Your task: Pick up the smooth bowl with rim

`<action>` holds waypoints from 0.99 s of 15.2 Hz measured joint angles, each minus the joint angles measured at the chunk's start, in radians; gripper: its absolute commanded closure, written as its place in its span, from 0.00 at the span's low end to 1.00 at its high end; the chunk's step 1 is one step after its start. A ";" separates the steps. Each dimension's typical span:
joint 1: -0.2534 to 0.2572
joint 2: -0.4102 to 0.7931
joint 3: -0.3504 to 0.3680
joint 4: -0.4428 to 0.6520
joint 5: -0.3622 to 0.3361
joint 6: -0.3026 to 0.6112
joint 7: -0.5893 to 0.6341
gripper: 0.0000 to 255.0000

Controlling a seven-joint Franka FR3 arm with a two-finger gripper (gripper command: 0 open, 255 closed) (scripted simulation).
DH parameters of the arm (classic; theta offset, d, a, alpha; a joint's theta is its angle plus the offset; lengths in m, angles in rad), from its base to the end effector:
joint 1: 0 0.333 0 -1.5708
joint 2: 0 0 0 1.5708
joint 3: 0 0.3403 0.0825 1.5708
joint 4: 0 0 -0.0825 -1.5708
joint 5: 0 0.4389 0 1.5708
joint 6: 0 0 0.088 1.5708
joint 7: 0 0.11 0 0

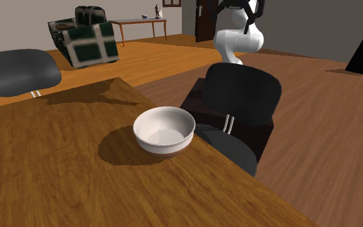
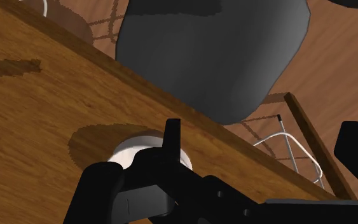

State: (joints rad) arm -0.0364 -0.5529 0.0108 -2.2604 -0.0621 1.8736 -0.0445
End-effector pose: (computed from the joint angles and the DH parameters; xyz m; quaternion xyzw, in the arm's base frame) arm 0.4423 -0.0154 0.5941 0.9959 0.0156 0.0816 0.0361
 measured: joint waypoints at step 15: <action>-0.031 0.550 0.022 0.272 -0.100 0.248 0.092 0.00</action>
State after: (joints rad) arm -0.0677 -0.0033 0.0332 -1.9887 -0.1619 2.1211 0.0473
